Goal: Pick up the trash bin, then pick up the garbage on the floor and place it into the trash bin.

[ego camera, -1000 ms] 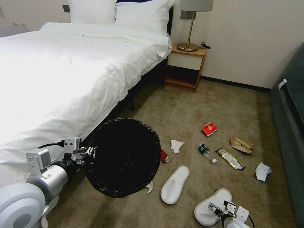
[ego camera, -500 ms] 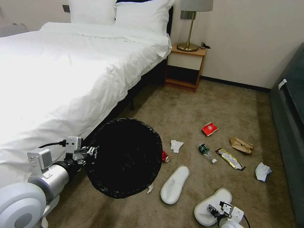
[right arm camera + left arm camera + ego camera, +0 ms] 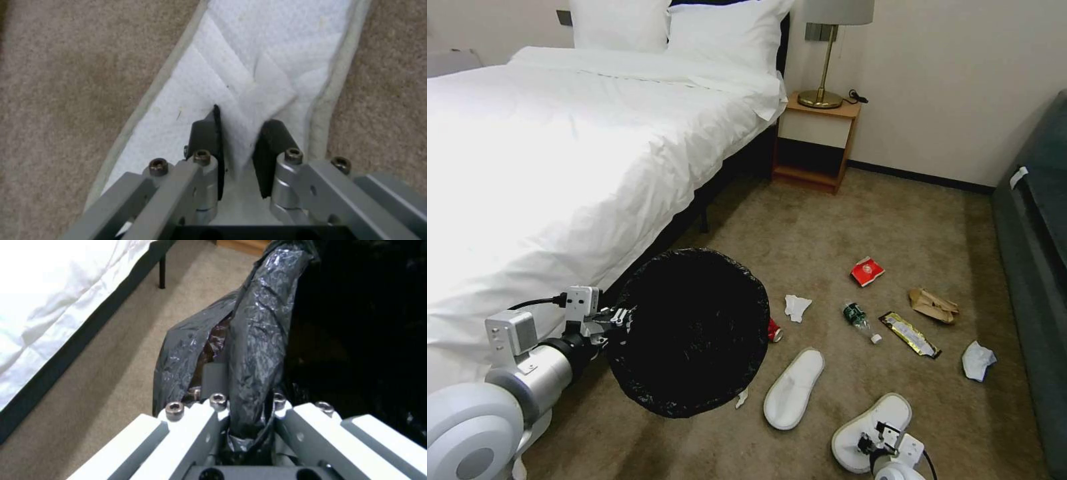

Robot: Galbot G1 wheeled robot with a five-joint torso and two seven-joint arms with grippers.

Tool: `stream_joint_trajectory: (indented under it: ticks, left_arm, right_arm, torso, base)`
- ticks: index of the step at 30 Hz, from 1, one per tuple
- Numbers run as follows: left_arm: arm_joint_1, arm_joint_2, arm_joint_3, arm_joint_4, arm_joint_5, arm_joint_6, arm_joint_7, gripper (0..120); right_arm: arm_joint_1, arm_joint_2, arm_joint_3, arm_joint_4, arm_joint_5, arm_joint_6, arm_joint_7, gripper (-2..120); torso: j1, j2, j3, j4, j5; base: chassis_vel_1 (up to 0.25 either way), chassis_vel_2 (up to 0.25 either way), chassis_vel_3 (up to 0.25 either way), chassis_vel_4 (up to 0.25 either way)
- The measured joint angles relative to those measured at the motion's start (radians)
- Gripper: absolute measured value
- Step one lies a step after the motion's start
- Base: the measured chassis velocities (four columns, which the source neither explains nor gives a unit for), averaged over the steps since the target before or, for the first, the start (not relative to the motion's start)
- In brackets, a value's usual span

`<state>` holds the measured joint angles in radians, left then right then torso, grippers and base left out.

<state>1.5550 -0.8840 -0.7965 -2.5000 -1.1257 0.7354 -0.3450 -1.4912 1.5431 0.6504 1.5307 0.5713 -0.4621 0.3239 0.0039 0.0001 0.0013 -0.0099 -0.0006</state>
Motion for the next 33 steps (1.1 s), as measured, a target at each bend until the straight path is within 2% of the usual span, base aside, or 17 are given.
stream_joint_trajectory:
  ticks: [6,18,24,26,29,32,33]
  left_arm:
    - [-0.005,-0.005,0.011,0.000,0.001,0.000,0.000,1]
    - [-0.009,-0.011,0.011,0.000,-0.001,0.000,0.003,1]
    - [-0.020,-0.023,0.019,0.000,0.002,0.000,0.007,1]
    - [-0.021,-0.014,0.011,0.000,0.002,0.000,0.014,1]
    - [-0.021,-0.009,0.008,0.003,-0.003,0.000,0.015,1]
    - [-0.027,-0.005,0.008,0.017,-0.008,0.000,0.016,1]
    - [-0.027,-0.005,0.008,0.017,-0.008,0.000,0.016,1]
  right_arm:
    - [-0.002,-0.001,-0.001,-0.001,-0.003,0.004,-0.001,0]
    - [-0.004,-0.006,0.000,0.016,-0.014,0.014,-0.009,0]
    - [-0.018,-0.026,0.010,0.046,-0.109,0.072,-0.079,0]
    - [-0.049,-0.047,0.029,0.148,-0.117,0.076,-0.104,0]
    - [-0.067,-0.056,0.040,0.206,-0.115,0.072,-0.120,0]
    - [-0.122,-0.092,0.079,0.374,-0.090,0.056,-0.159,0]
    - [-0.122,-0.092,0.079,0.374,-0.090,0.056,-0.159,0]
  torso:
    - [0.000,0.000,0.000,0.0003,0.0007]
    - [0.000,0.000,0.000,0.0002,0.0017]
    - [0.000,0.000,0.000,0.0002,0.0015]
    - [0.000,0.000,0.000,0.0002,0.0010]
    - [0.000,0.000,0.000,0.0003,0.0010]
    - [0.000,0.000,0.000,0.0000,0.0009]
    - [0.000,0.000,0.000,0.0000,0.0009]
  base:
    - [0.000,0.000,0.000,0.000]
    - [0.000,0.000,0.000,0.000]
    - [0.000,0.000,0.000,0.000]
    - [0.000,0.000,0.000,0.000]
    - [0.000,0.000,0.000,0.000]
    - [0.000,0.000,0.000,0.000]
    - [0.000,0.000,0.000,0.000]
